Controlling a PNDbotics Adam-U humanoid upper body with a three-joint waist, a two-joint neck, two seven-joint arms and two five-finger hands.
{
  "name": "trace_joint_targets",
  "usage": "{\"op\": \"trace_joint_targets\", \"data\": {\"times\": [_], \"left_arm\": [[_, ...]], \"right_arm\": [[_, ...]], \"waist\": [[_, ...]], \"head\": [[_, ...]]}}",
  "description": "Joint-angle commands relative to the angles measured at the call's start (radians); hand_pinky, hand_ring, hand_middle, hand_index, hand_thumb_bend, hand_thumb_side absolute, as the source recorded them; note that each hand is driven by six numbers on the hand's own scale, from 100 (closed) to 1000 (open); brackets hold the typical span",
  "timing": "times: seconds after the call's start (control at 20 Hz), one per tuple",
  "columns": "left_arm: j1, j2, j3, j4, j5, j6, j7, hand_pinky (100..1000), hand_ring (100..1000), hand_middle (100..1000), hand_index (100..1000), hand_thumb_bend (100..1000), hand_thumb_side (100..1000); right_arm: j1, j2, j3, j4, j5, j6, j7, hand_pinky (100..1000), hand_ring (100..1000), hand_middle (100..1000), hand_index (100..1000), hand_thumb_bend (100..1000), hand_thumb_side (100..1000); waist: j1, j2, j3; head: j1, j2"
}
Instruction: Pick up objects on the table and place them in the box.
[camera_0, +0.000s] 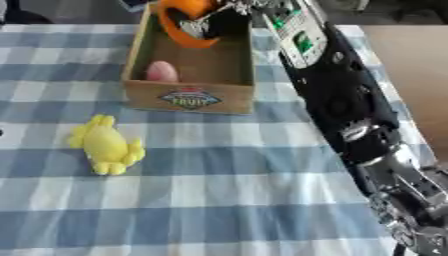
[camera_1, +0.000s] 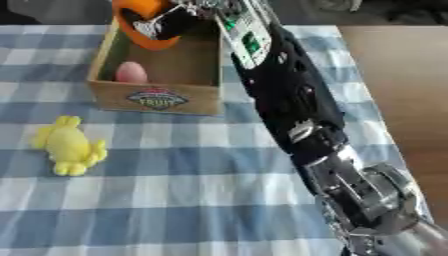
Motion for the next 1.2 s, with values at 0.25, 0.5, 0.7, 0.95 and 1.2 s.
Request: {"op": "trace_joint_targets", "data": {"times": [0.25, 0.5, 0.7, 0.95, 1.2], "left_arm": [[-0.009, 0.015, -0.007, -0.017, 0.003, -0.001, -0.009, 458, 756, 698, 783, 100, 784], [-0.011, 0.016, -0.008, -0.017, 0.003, -0.002, -0.011, 458, 756, 698, 783, 100, 783], [-0.013, 0.017, -0.009, -0.017, 0.004, -0.004, -0.012, 458, 756, 698, 783, 100, 781], [-0.016, 0.015, -0.010, -0.017, 0.005, -0.005, -0.012, 459, 757, 699, 783, 100, 781], [-0.017, 0.014, -0.011, -0.017, 0.006, -0.003, -0.013, 459, 757, 699, 783, 100, 782]], "right_arm": [[-0.065, 0.038, -0.075, 0.114, 0.261, 0.053, -0.172, 685, 556, 237, 330, 100, 119], [-0.076, 0.059, -0.107, 0.194, 0.440, 0.085, -0.271, 677, 562, 246, 337, 100, 126], [-0.074, 0.073, -0.127, 0.242, 0.558, 0.107, -0.329, 673, 568, 263, 355, 100, 137], [-0.065, 0.091, -0.139, 0.292, 0.663, 0.121, -0.343, 700, 621, 384, 492, 100, 140], [-0.058, 0.102, -0.154, 0.308, 0.688, 0.122, -0.294, 750, 715, 549, 690, 100, 100]], "waist": [[0.001, -0.014, 0.011], [-0.001, -0.011, 0.017], [0.000, -0.009, 0.021], [0.002, -0.007, 0.024], [0.002, -0.005, 0.026]], "head": [[-0.015, -0.021], [-0.020, -0.026], [-0.023, -0.026], [-0.027, -0.030], [-0.028, -0.033]]}}
